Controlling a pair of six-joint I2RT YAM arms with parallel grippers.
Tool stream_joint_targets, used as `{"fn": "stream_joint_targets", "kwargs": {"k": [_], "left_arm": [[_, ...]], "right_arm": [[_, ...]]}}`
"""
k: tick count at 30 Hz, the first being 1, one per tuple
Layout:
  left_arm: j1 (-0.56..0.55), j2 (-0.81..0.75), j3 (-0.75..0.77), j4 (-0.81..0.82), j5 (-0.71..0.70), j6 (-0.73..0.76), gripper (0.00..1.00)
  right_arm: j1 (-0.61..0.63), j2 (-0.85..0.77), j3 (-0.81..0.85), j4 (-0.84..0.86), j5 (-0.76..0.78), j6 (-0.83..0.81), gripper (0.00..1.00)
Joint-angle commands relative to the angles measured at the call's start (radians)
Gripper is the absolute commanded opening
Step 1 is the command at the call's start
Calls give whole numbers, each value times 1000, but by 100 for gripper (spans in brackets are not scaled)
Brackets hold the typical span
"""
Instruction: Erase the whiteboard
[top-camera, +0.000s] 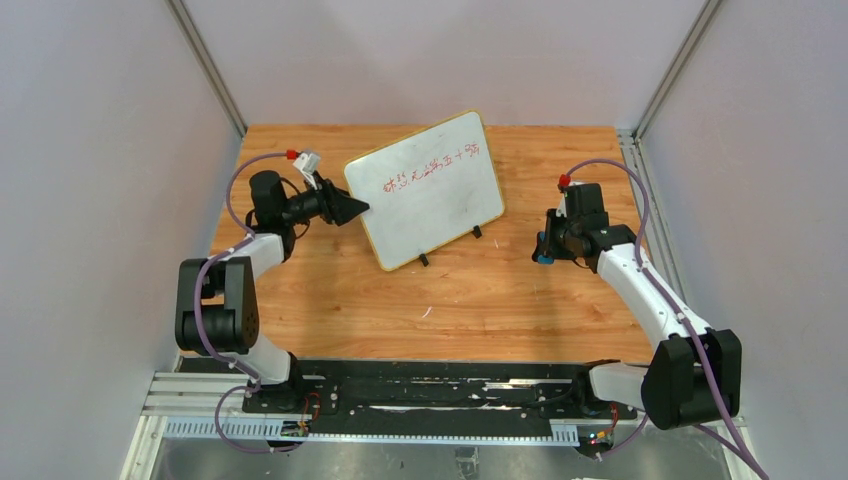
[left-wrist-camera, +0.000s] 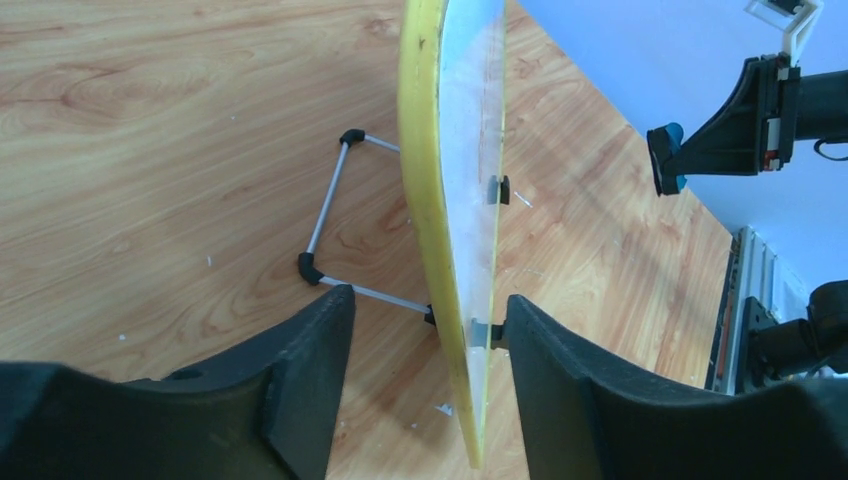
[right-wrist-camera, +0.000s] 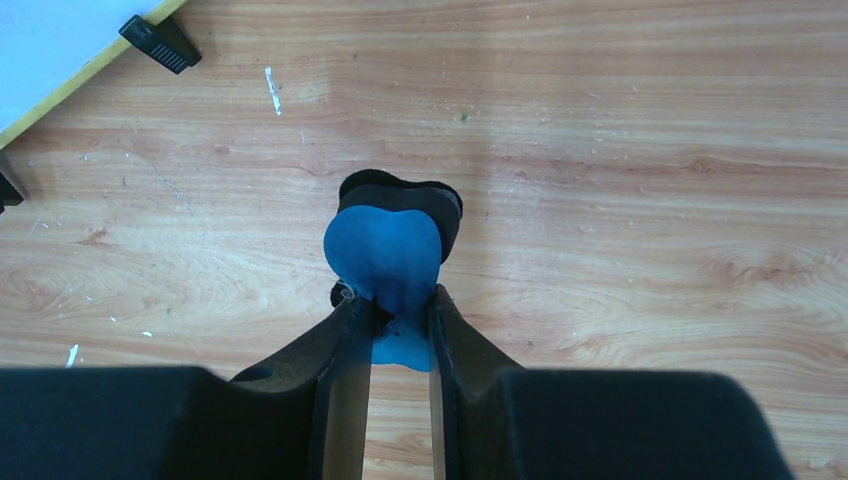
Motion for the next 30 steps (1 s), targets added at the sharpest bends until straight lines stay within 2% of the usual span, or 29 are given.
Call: {"fn": "stream_joint_targets", "kwargs": {"k": [1, 7, 14, 17, 23, 30], "left_arm": [[-15, 14, 24, 75, -5, -31, 59], [-15, 10, 12, 87, -6, -35, 34], [-15, 18, 6, 87, -12, -28, 17], [-15, 25, 7, 81, -13, -20, 8], [-15, 28, 11, 32, -22, 26, 0], [-15, 60, 24, -12, -30, 62, 0]], "right_arm": [[26, -18, 20, -16, 22, -12, 0], [26, -21, 19, -17, 30, -12, 1], [25, -15, 39, -2, 50, -23, 1], [25, -28, 34, 79, 41, -35, 1], [25, 6, 67, 241, 50, -61, 1], [23, 172, 212, 310, 17, -103, 1]]}}
